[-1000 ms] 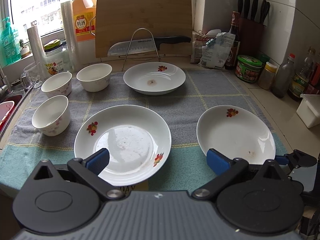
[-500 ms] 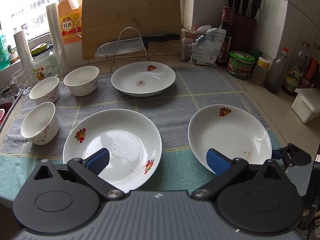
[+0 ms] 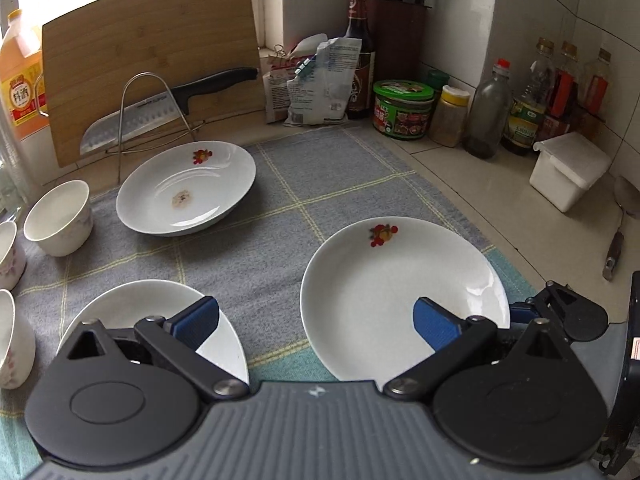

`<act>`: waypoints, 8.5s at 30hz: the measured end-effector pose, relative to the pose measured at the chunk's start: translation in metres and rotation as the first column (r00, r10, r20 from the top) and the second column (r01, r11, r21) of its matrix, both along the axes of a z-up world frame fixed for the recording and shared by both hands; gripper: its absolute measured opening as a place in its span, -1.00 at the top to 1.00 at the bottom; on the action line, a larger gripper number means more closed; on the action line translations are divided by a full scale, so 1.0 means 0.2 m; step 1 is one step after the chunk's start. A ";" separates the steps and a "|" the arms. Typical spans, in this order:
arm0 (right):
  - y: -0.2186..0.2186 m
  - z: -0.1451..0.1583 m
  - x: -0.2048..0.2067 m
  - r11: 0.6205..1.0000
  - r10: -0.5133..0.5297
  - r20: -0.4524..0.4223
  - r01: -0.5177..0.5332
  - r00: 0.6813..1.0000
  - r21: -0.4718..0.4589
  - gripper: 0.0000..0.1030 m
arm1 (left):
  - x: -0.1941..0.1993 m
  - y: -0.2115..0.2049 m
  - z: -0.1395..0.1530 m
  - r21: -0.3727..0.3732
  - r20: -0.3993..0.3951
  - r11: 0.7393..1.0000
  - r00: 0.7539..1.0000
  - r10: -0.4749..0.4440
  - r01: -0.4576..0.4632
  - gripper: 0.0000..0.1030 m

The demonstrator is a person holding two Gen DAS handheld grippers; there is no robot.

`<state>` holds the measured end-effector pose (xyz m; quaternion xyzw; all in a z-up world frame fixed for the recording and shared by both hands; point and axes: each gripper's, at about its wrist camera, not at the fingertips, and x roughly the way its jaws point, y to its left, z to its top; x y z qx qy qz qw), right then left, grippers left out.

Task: Organize plates and bowls
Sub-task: 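Move the left tool toward the white fruit-print plate beside the center plate, then close the left tool on the rim of the white plate, then lift the held plate with the left tool and carry it toward the cutting board, then lower the plate onto the towel and open the left tool, then withdraw the left tool from the placed plate while the right tool moves toward the center plate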

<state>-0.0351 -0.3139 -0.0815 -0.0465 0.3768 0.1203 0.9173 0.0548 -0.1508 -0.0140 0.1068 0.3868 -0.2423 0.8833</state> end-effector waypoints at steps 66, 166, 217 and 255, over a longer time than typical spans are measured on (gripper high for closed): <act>0.02 0.01 0.01 1.000 -0.022 -0.010 0.022 1.000 0.003 -1.00 | 0.54 -0.43 -0.32 0.012 -0.332 0.815 0.771 -0.543 0.579 -0.55; -0.34 -0.01 0.71 0.997 -0.036 -0.023 0.034 0.999 -0.071 -1.00 | 1.15 -0.75 -0.36 -0.001 -0.220 0.859 0.838 -0.500 0.512 -0.55; -0.16 0.15 0.19 0.990 -0.143 -0.009 0.142 0.990 -0.022 -1.00 | 0.15 -0.18 0.03 -0.072 0.037 0.958 0.961 -0.275 0.277 -0.77; 0.34 0.20 0.18 0.973 0.198 -0.031 -0.193 0.980 0.128 -1.00 | -0.56 0.64 -0.14 0.029 0.049 0.949 0.948 0.314 -0.315 -0.78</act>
